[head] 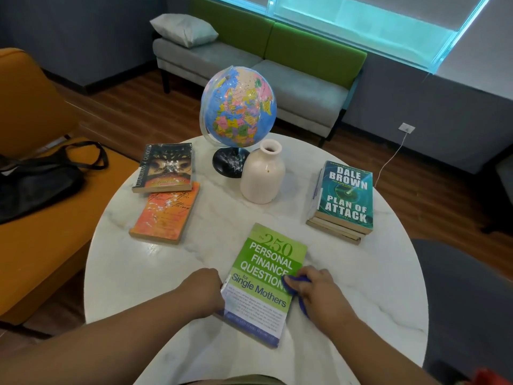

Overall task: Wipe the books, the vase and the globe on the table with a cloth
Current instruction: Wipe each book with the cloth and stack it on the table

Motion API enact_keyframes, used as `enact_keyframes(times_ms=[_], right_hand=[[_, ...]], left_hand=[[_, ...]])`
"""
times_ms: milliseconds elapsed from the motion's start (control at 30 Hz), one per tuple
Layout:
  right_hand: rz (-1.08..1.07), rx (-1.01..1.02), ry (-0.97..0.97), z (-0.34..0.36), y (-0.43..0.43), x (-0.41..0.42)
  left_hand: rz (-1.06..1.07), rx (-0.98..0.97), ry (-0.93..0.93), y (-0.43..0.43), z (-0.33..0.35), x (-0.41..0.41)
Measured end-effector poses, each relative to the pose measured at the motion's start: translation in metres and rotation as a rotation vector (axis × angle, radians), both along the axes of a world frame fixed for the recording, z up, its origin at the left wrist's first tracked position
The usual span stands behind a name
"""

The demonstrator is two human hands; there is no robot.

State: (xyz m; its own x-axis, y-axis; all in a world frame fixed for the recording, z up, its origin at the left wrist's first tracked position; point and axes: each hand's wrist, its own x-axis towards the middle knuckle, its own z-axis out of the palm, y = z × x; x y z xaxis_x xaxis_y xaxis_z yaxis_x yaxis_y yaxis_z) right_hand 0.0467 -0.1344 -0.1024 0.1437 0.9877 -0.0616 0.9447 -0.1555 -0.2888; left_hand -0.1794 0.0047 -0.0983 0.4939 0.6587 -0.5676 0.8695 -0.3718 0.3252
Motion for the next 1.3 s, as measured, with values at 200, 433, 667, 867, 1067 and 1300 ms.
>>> enact_keyframes(times_ms=[200, 433, 667, 867, 1067, 1300], right_hand=[[-0.289, -0.061, 0.018, 0.007, 0.045, 0.005], [-0.194, -0.212, -0.009, 0.002, 0.037, -0.023], [-0.042, 0.023, 0.252, -0.004, -0.002, -0.069], [0.079, 0.261, 0.212, 0.009, 0.020, -0.069], [-0.155, 0.380, 0.106, 0.044, 0.055, -0.029], [0.090, 0.251, 0.125, 0.043, 0.044, -0.068]], left_hand=[[0.124, -0.037, -0.007, -0.012, 0.008, 0.006], [0.206, -0.205, -0.016, -0.017, 0.017, 0.012], [0.416, -0.348, -0.322, -0.032, 0.015, -0.001], [0.476, -0.322, -0.570, -0.019, 0.034, 0.004], [0.315, -0.043, -0.514, -0.023, 0.053, 0.017], [0.223, 0.144, -0.434, -0.030, 0.052, 0.019]])
